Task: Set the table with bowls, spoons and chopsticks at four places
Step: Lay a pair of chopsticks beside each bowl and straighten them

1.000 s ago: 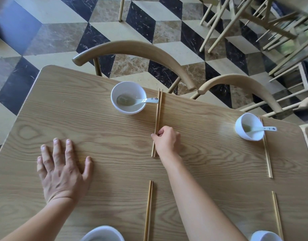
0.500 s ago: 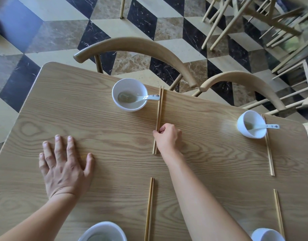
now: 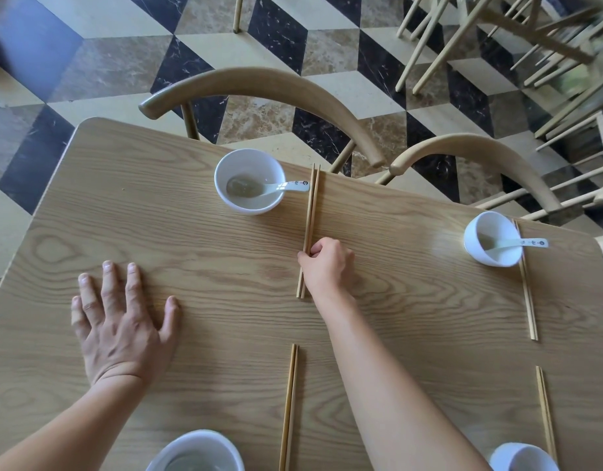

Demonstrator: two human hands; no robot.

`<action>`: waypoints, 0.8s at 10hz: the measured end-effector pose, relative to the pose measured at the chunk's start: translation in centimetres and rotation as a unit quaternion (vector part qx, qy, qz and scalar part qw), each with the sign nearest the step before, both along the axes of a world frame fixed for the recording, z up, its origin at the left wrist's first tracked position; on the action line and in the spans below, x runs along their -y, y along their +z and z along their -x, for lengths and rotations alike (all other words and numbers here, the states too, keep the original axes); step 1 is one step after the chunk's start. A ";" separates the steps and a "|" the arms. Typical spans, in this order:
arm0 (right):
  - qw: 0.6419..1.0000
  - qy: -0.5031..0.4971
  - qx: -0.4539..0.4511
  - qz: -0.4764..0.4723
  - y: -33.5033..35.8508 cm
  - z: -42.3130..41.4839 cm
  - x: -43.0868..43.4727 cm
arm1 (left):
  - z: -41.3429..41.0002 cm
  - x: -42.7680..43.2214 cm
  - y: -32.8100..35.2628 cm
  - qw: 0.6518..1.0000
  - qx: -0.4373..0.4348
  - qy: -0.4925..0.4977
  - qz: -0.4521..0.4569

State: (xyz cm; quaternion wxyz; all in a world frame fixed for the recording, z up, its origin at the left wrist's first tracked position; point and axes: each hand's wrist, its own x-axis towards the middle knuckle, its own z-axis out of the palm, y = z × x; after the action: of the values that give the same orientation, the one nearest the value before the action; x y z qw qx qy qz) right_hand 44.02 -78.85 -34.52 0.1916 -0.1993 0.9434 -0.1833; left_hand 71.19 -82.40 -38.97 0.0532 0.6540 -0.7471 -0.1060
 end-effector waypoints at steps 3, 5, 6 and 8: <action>1.000 0.018 0.004 -0.005 0.0 0.2 0.0 | 0.0 -0.1 -0.1 1.000 -0.002 0.002 0.004; 0.999 0.036 0.006 -0.004 -0.1 0.5 -0.1 | 0.0 -0.1 -0.2 1.000 -0.004 0.002 0.005; 0.999 0.042 0.006 -0.007 -0.2 0.5 0.0 | 0.0 0.0 -0.3 1.000 -0.003 0.002 0.006; 0.999 0.051 -0.002 -0.010 -0.3 0.6 -0.1 | -0.1 0.0 -0.3 1.000 0.001 0.001 0.003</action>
State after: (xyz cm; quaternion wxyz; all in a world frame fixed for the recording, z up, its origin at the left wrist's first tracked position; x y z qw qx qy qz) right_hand 43.44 -78.79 -34.82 0.2006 -0.2460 0.9341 -0.1635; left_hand 71.24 -82.38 -39.25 0.0544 0.6550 -0.7466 -0.1034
